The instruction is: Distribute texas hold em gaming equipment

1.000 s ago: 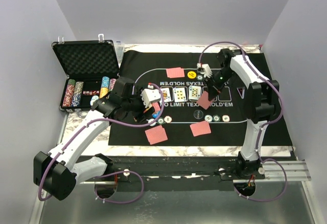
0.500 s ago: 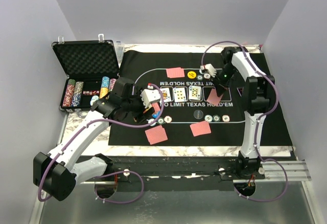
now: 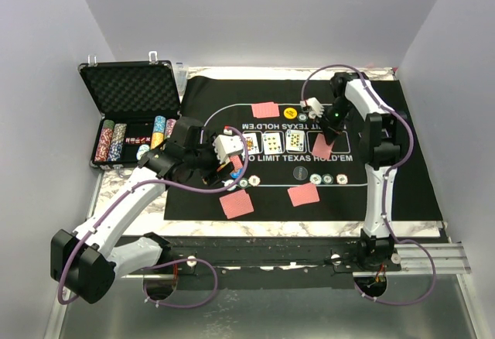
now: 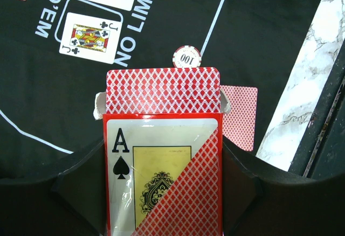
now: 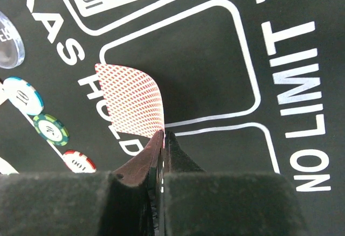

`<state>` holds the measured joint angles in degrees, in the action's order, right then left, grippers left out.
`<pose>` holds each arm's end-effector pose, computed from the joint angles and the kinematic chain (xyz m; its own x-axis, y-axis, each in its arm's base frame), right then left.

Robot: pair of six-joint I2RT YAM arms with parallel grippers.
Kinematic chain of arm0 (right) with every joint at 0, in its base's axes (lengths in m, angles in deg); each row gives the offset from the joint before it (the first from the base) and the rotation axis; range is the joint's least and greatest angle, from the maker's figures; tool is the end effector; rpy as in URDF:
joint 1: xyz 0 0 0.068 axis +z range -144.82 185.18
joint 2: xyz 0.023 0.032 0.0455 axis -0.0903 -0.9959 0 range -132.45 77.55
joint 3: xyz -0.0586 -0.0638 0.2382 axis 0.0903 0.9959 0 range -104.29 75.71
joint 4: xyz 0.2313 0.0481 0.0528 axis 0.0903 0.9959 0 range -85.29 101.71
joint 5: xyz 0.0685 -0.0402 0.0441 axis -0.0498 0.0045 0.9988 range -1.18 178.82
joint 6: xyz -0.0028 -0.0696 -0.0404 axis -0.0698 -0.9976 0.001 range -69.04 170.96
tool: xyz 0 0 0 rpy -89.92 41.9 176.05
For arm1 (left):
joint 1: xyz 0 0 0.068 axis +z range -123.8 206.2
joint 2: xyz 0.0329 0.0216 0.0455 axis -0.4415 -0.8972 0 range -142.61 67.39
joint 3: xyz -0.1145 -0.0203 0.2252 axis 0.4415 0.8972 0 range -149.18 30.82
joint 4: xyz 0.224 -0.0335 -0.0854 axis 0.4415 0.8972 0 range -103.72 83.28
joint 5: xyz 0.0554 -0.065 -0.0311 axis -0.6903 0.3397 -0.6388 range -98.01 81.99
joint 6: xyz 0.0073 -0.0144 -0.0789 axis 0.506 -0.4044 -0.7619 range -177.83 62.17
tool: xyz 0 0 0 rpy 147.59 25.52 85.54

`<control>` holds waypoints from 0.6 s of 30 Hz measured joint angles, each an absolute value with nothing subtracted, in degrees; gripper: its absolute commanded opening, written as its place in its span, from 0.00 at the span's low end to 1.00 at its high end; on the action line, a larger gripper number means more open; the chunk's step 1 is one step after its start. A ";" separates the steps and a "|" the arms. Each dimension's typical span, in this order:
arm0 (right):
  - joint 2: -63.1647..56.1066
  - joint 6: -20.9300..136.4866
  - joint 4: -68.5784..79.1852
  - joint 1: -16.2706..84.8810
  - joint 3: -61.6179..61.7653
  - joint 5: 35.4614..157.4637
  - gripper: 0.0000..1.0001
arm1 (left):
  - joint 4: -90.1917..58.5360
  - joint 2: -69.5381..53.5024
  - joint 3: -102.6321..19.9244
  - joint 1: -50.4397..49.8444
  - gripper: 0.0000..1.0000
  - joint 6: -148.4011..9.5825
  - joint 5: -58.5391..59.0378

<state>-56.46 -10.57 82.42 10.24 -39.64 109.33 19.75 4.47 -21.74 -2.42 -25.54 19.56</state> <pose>0.4019 0.0601 0.1358 -0.4333 -0.8650 -0.2532 -0.8912 0.3693 0.2635 0.1937 -0.1423 0.2554 -0.1306 0.6108 -0.7810 0.9315 0.3453 0.1144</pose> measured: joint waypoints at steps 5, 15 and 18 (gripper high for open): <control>-57.99 -10.14 81.04 10.70 -41.11 109.16 0.09 | 19.75 4.25 -21.74 -2.38 0.00 -25.54 19.56; -57.99 -10.16 76.52 13.12 -40.84 106.56 0.20 | 19.75 3.05 -21.74 -2.31 0.00 -25.54 19.56; -57.99 -10.01 75.08 13.69 -40.78 105.88 0.34 | 19.75 3.01 -21.74 -2.24 0.00 -25.54 19.56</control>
